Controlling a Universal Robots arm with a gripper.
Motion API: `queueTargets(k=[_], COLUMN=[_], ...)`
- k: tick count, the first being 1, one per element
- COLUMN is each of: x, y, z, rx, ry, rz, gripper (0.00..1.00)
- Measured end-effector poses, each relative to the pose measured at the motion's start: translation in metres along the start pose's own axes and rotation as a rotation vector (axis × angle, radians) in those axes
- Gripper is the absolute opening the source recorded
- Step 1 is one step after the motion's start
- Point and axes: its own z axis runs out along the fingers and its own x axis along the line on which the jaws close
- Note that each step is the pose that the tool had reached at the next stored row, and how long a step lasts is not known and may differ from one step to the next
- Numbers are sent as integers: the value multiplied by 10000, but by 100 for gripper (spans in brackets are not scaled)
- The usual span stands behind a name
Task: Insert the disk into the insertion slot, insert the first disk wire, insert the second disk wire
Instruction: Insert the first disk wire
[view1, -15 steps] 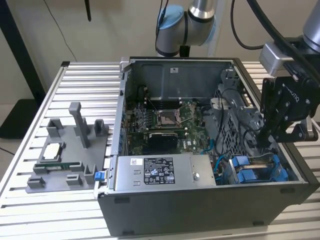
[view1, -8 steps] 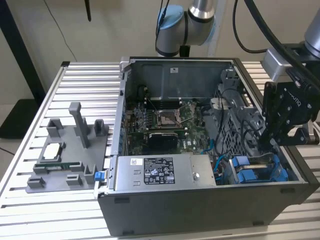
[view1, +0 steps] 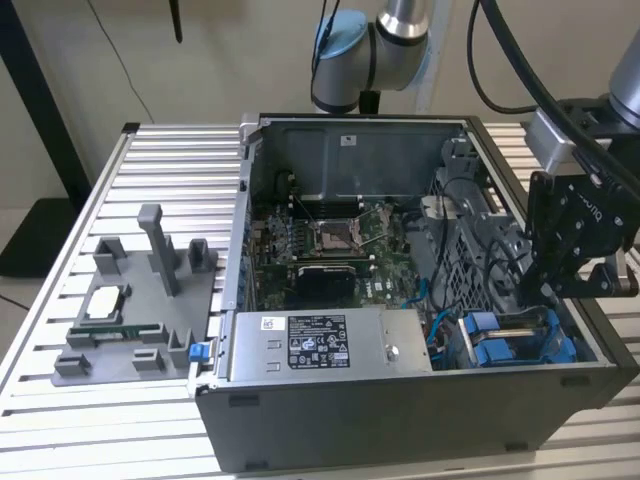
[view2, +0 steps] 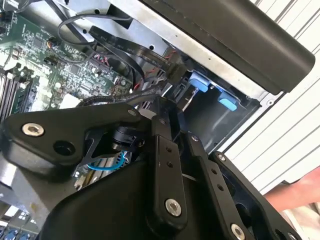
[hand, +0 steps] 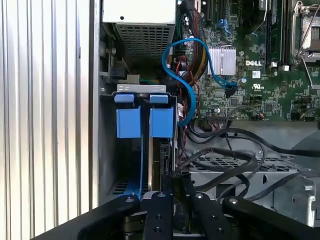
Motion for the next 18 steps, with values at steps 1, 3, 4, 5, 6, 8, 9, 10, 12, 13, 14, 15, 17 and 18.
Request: queueTargets(k=[1,3,4,5,6,8,9,10,12,13,14,15,17,18], x=[8,26,36,45,49,50,50,51,51,51,51,52,52,52], y=[-1,-4,-6,-7,-8,-10,-13,-16,-22,-26,-29,-34,-43,-48], z=[7,22,28,34,41,53,58,64,76,82,85,88,97,102], rx=[0,0,0,0,0,0,0,0,0,0,0,0,0,1], ry=[1,-1,-1,-2,-3,-1,0,-1,-1,-2,1,3,1,-2], rz=[0,0,-1,-1,0,1,0,0,1,1,1,0,0,0], gripper=[0,0,0,0,0,0,0,0,0,0,0,0,0,0])
